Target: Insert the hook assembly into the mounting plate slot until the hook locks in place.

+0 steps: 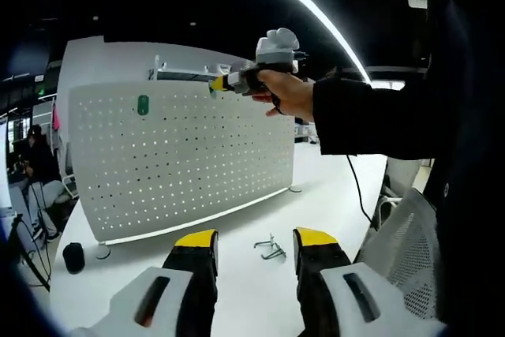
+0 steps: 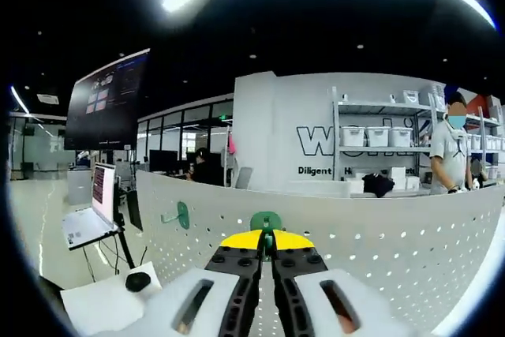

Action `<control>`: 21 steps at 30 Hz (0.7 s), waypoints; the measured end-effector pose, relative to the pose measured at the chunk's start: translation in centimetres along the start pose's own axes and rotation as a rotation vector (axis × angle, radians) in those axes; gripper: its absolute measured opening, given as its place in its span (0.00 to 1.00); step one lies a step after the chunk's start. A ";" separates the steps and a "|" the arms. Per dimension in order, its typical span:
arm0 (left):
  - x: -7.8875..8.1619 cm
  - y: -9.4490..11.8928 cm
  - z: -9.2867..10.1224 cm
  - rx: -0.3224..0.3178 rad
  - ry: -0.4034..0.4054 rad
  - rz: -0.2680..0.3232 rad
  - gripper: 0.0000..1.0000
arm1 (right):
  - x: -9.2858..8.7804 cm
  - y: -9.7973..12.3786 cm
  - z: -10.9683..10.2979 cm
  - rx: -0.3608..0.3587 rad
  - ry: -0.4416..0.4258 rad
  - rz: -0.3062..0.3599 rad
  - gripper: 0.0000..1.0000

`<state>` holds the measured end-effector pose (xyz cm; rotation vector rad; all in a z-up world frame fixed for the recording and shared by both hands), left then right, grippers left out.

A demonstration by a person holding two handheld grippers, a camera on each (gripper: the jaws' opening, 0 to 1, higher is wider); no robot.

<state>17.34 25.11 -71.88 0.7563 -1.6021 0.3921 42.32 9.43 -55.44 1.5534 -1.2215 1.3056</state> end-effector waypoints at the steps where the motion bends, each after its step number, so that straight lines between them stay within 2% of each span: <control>1: 0.0 0.0 0.0 0.001 -0.002 0.001 0.39 | -0.2 -0.2 0.2 -0.006 -0.008 -0.004 0.03; 6: 0.0 0.0 0.0 0.000 0.002 0.003 0.39 | -1.2 -1.1 0.5 -0.031 -0.017 -0.003 0.03; 14: 0.1 0.1 -0.1 0.000 0.009 0.011 0.39 | -1.4 -1.8 0.7 -0.069 0.004 0.022 0.03; 21: 0.3 0.1 -0.1 -0.004 0.016 0.019 0.39 | -1.6 -2.5 -0.4 -0.043 -0.007 0.019 0.03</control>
Point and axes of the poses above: the point that each gripper's makers call its tool centre point, and the gripper's own axes: y roughly backward along the fingers, z roughly to its right, x roughly out of its top, the point moved 1 cm from there along y, roughly backward along the fingers, and after that the axes turned 12 degrees about -y, right-handed, at the moved point
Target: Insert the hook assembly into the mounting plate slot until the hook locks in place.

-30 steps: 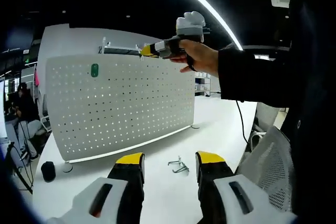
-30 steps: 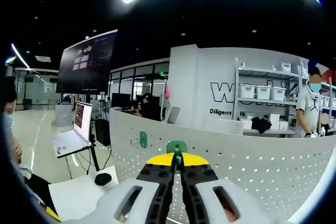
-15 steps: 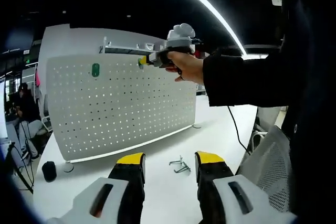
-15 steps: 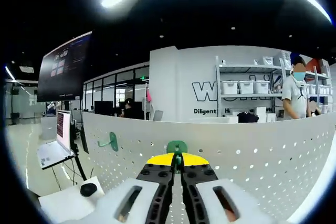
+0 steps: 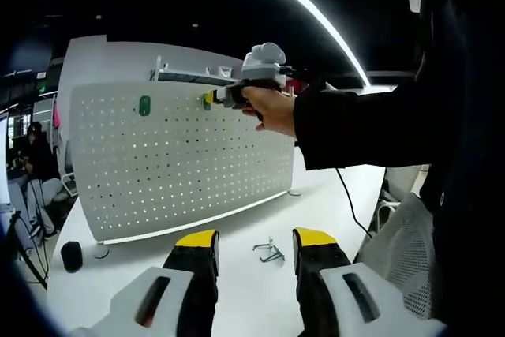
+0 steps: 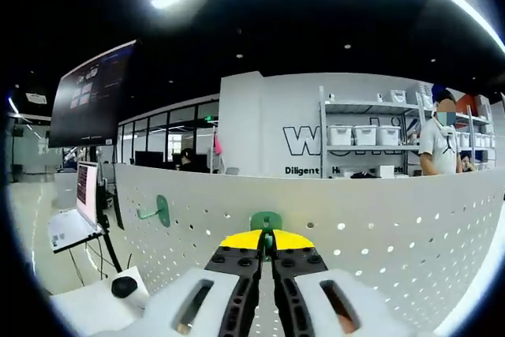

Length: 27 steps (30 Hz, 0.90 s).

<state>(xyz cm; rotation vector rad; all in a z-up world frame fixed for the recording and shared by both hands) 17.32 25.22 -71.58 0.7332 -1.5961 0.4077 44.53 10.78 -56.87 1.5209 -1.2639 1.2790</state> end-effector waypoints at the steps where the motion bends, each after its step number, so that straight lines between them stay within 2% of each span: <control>1: 0.0 0.0 0.0 0.000 0.001 0.001 0.39 | 0.0 -0.1 -0.2 0.000 0.003 0.003 0.03; 9: 0.1 0.2 -0.2 0.001 0.012 0.013 0.38 | -0.4 -0.9 -0.9 -0.019 0.015 0.000 0.03; 16: 0.4 0.2 -0.1 -0.007 0.024 0.027 0.37 | -0.7 -1.4 -0.4 -0.076 0.029 0.022 0.03; 23: 0.7 0.3 -0.1 -0.012 0.032 0.047 0.37 | -0.8 -1.4 -0.8 -0.115 0.054 0.056 0.04; 27: 1.0 0.6 -0.2 -0.007 0.036 0.068 0.36 | -1.3 -1.7 -1.1 -0.149 0.041 0.054 0.06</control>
Point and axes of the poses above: the point that each gripper's makers call its tool centre point, and the gripper's own axes: y roughly backward along the fingers, z roughly to its right, x roughly out of its top, the point moved 1 cm from there along y, roughly backward along the fingers, and after that the axes turned 12 degrees about -y, right-handed, at the moved point
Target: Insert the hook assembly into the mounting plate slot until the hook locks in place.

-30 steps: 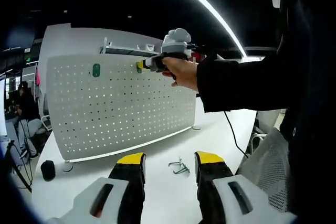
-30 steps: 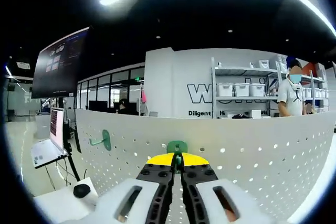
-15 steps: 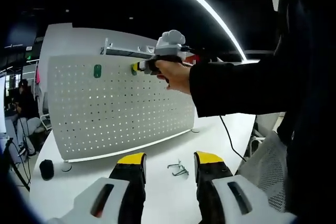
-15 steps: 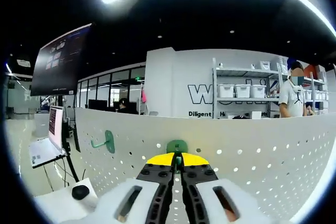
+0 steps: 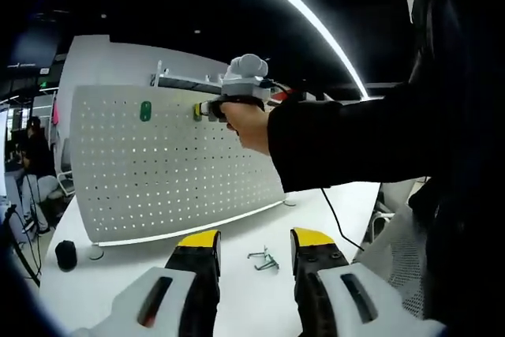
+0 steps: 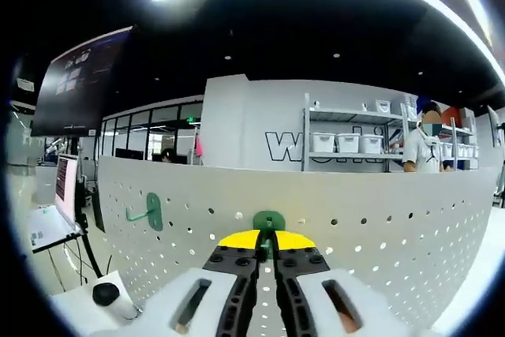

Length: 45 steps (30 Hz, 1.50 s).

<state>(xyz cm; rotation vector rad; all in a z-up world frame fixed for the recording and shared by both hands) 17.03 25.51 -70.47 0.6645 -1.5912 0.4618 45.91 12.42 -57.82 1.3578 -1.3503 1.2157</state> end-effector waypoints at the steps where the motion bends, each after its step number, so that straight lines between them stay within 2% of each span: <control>1: 0.1 0.1 0.0 0.000 0.002 0.005 0.36 | 0.0 0.0 0.0 -0.009 0.027 0.002 0.07; 6: 0.3 0.5 -0.4 0.010 0.009 0.022 0.36 | -0.2 0.1 -0.7 -0.014 0.092 0.013 0.14; 9: 0.3 0.5 -0.5 0.014 0.014 0.029 0.36 | -0.6 0.4 -0.8 -0.004 0.094 0.014 0.17; 10: 0.4 0.5 -0.4 0.011 0.016 0.031 0.36 | -1.0 0.5 -0.7 -0.003 0.099 -0.016 0.18; 22: -0.1 0.0 0.2 -0.008 -0.030 -0.005 0.36 | -4.1 2.6 2.0 0.010 0.079 -0.098 0.19; 31: -0.9 -0.3 0.2 0.000 -0.054 -0.059 0.36 | -4.6 5.0 4.6 0.033 0.075 -0.113 0.20; 38: -1.7 -0.5 0.2 0.007 -0.073 -0.106 0.36 | -5.8 7.4 7.0 0.060 0.061 -0.158 0.20; 45: -2.2 -0.6 0.0 0.023 -0.083 -0.138 0.35 | -5.8 10.1 8.8 0.089 0.057 -0.166 0.21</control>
Point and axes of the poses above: the point that each gripper's makers call its tool centre point, and the gripper's own axes: y roughly backward along the fingers, z roughly to its right, x roughly out of its top, the point moved 1 cm from there along y, roughly backward along the fingers, and after that the axes turned 12 degrees about -y, right-handed, at the moved point
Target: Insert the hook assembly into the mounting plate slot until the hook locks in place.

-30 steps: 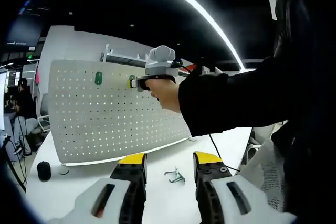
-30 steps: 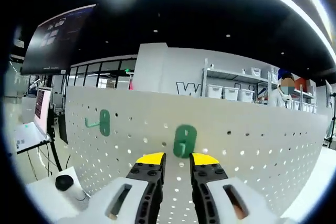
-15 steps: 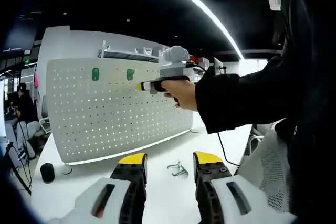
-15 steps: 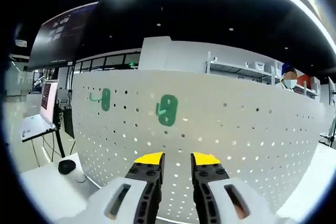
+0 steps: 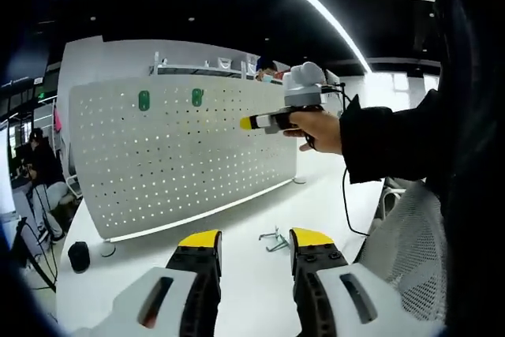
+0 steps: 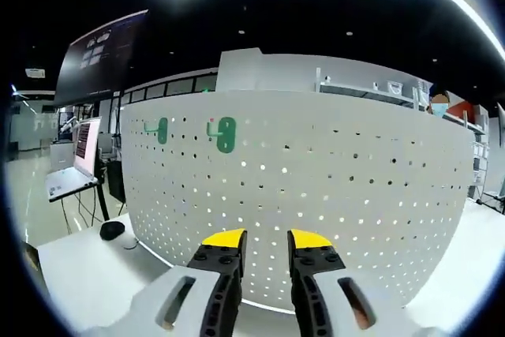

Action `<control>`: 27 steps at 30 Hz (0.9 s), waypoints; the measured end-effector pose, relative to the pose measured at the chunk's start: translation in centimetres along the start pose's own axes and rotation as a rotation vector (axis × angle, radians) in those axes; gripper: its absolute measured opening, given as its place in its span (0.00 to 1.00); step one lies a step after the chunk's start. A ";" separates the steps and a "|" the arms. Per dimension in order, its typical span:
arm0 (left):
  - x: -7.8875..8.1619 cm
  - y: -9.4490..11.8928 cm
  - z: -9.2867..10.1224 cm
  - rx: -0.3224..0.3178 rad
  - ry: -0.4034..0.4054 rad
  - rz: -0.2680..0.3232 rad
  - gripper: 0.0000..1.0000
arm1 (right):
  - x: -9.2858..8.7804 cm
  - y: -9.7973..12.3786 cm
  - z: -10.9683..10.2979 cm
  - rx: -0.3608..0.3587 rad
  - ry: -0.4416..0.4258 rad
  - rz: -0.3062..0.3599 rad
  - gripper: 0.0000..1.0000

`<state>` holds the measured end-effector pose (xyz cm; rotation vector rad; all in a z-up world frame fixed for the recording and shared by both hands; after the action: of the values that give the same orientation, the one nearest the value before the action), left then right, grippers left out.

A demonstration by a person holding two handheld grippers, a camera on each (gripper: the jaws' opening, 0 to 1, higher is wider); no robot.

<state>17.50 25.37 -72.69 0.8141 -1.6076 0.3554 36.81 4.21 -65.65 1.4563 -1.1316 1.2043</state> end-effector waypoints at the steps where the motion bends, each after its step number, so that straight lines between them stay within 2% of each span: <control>1: -0.1 0.0 0.0 0.001 -0.001 -0.006 0.35 | -0.1 0.4 0.2 0.002 0.004 0.002 0.21; 7: -0.6 -0.3 0.3 -0.009 -0.011 -0.035 0.35 | -2.3 3.4 0.8 0.022 -0.015 -0.003 0.21; 15: -1.2 -0.7 0.9 -0.037 -0.012 -0.072 0.35 | -5.8 5.2 1.1 0.038 -0.031 -0.068 0.22; 19: -1.2 -0.7 1.0 -0.038 -0.011 -0.074 0.35 | -8.4 5.7 0.6 0.061 -0.041 -0.150 0.22; 27: -0.9 -0.5 0.7 -0.026 -0.006 -0.051 0.34 | -14.6 5.7 -1.9 0.135 -0.015 -0.399 0.22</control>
<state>17.37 24.85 -73.79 0.8362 -1.5910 0.2954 29.36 6.52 -79.36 1.6991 -0.7316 1.0014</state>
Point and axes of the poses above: the point that each gripper's makers call its tool centre point, and the gripper's own axes: y roughly backward along the fingers, z roughly to its right, x roughly out of its top, the point moved 1 cm from there along y, roughly backward along the fingers, and after that the axes turned 12 degrees about -y, right-handed, at the moved point
